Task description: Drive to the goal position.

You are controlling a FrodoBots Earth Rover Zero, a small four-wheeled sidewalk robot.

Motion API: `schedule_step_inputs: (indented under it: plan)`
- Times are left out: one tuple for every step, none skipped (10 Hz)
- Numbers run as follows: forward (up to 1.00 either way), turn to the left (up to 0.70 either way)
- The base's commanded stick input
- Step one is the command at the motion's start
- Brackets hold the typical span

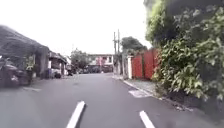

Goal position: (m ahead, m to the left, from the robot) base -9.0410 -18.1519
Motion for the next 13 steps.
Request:
schedule_step_inputs:
  plan:
    - [0.0, 0.85]
    - [0.0, 0.85]
    - [0.0, 0.85]
    - [0.0, 0.85]
    - [0.0, 0.85]
    - [0.0, 0.85]
    - [0.0, 0.85]
    - [0.0, 0.85]
    - [0.0, 0.85]
    - [0.0, 0.85]
    - [0.0, 0.85]
    - [0.0, 0.85]
    - [0.0, 0.85]
